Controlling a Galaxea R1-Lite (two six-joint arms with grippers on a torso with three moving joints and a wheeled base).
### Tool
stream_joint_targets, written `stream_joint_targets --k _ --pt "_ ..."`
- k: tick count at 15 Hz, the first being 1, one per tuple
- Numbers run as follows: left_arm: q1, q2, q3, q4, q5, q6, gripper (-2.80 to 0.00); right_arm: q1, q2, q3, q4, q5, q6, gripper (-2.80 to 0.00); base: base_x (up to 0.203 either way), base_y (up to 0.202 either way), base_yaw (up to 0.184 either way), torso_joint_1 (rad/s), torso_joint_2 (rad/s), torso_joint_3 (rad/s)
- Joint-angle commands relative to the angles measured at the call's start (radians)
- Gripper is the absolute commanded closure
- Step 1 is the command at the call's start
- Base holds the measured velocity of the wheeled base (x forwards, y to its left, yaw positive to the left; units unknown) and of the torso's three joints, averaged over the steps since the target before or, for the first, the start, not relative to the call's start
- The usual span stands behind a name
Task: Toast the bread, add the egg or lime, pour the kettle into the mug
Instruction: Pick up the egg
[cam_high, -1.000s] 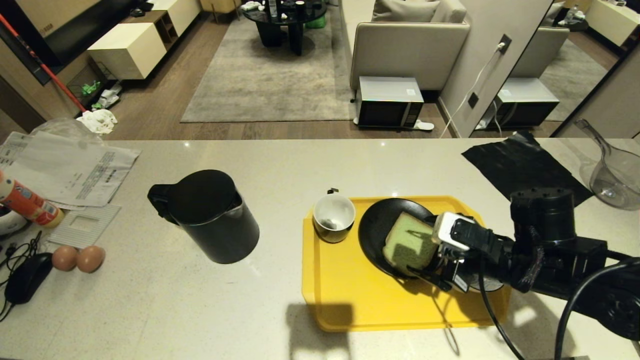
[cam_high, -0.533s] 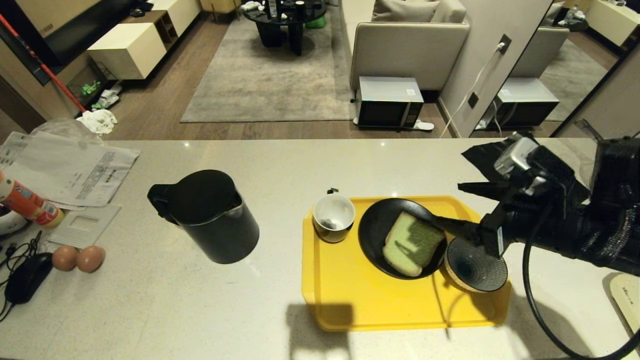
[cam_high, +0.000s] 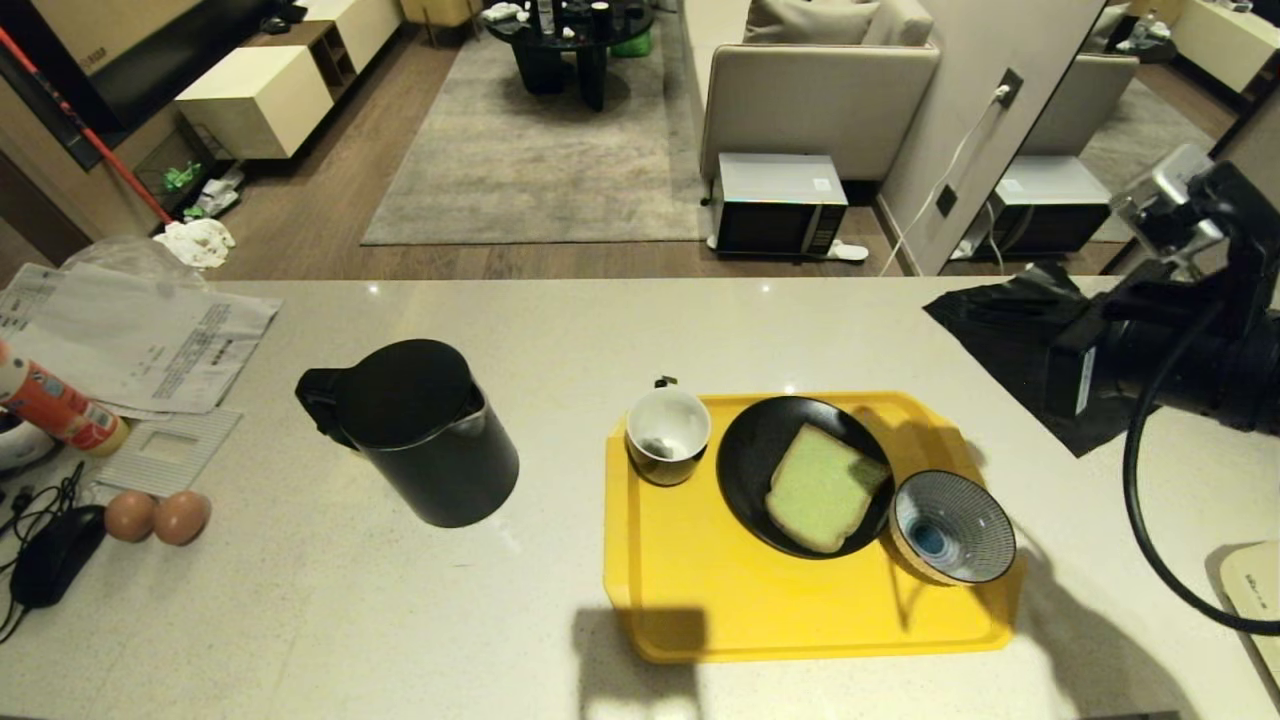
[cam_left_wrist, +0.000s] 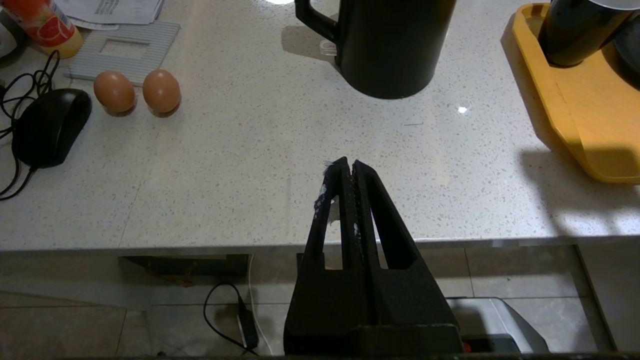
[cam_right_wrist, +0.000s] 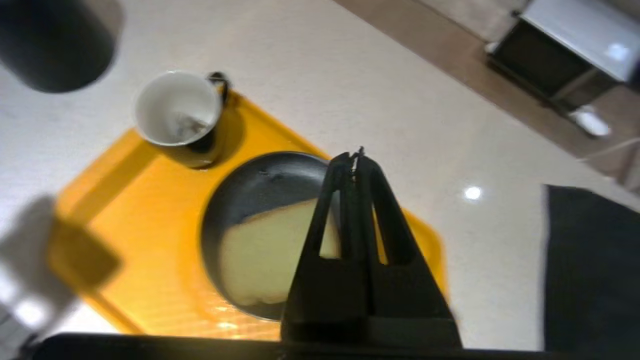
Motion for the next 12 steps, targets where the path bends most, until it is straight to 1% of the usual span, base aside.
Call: stream_joint_targets --k 1,2,3,5,6,7,8,10,12 --pt "0.000 -0.001 0.000 0.000 0.001 0.001 0.00 -0.061 -0.027 -0.047 0.013 -0.098 -0.001 0.00 0.000 0.000 0.000 0.000 0.00 0.000" --pt "0.000 -0.001 0.000 0.000 0.000 -0.001 0.00 -0.097 -0.032 -0.073 0.047 -0.164 0.002 0.00 0.000 0.000 0.000 0.000 0.00 0.000" --pt "0.000 -0.001 0.000 0.000 0.000 -0.001 0.00 -0.136 -0.040 -0.105 0.105 -0.212 0.026 0.00 0.000 0.000 0.000 0.000 0.00 0.000" --pt "0.000 -0.001 0.000 0.000 0.000 0.001 0.00 -0.186 -0.056 -0.160 0.226 -0.292 0.212 0.00 0.000 0.000 0.000 0.000 0.00 0.000" --pt "0.000 -0.001 0.000 0.000 0.001 0.000 0.00 -0.203 -0.071 -0.168 0.285 -0.347 0.255 0.00 0.000 0.000 0.000 0.000 0.00 0.000" --pt "0.000 -0.001 0.000 0.000 0.000 -0.001 0.00 -0.210 -0.097 -0.165 0.339 -0.402 0.272 0.00 0.000 0.000 0.000 0.000 0.00 0.000" --pt "0.000 -0.001 0.000 0.000 0.000 -0.001 0.00 -0.220 -0.119 -0.161 0.388 -0.440 0.289 0.00 0.000 0.000 0.000 0.000 0.00 0.000" --pt "0.000 -0.001 0.000 0.000 0.000 -0.001 0.00 -0.228 -0.152 -0.165 0.462 -0.481 0.341 0.00 0.000 0.000 0.000 0.000 0.00 0.000" --pt "0.000 -0.001 0.000 0.000 0.000 0.001 0.00 -0.224 -0.160 -0.179 0.469 -0.518 0.345 0.00 0.000 0.000 0.000 0.000 0.00 0.000"
